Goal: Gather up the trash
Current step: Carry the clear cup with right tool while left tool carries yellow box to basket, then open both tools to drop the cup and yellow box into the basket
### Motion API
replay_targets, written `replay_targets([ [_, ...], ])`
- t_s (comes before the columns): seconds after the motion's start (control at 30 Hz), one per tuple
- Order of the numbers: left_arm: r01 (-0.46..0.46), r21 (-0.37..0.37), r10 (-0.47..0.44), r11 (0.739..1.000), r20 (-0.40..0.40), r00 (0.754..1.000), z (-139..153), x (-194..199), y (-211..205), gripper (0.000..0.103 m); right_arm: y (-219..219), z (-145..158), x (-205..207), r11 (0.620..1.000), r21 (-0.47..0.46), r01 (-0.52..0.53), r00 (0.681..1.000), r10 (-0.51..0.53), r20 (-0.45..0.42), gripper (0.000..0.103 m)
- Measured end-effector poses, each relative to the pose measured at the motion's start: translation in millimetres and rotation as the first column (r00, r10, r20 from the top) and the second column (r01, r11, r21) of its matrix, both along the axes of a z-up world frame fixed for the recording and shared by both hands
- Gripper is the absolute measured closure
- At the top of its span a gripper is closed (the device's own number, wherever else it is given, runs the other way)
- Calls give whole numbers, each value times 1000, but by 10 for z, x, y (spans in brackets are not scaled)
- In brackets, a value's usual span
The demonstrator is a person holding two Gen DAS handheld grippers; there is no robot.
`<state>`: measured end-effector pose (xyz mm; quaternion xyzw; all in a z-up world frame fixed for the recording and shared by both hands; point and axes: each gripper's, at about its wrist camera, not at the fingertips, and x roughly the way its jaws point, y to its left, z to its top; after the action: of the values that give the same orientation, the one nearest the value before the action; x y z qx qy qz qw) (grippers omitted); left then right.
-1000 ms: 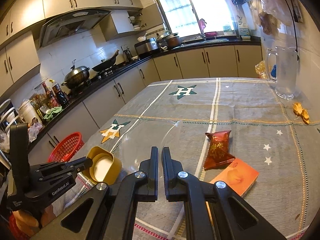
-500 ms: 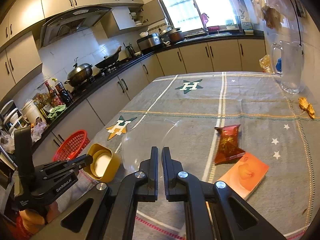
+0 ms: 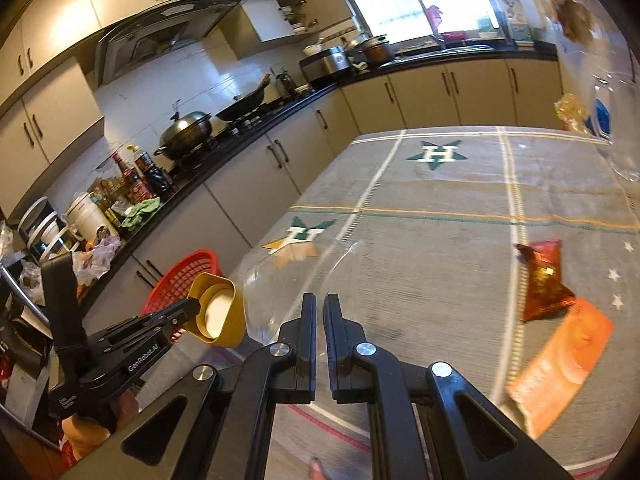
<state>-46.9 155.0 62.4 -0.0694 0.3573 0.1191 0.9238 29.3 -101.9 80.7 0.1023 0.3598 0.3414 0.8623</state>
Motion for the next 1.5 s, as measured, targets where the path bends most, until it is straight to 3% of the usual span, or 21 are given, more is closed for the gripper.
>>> replay_targets([
  [0.7, -197, -35, 198, 980, 31, 980, 113, -350, 1059, 98, 1074, 276, -102, 987, 9, -162, 987, 162, 23, 98],
  [1.5, -318, -70, 315, 946, -45, 948, -268, -382, 1848, 98, 2386, 198, 65, 964, -39, -264, 964, 263, -29, 98],
])
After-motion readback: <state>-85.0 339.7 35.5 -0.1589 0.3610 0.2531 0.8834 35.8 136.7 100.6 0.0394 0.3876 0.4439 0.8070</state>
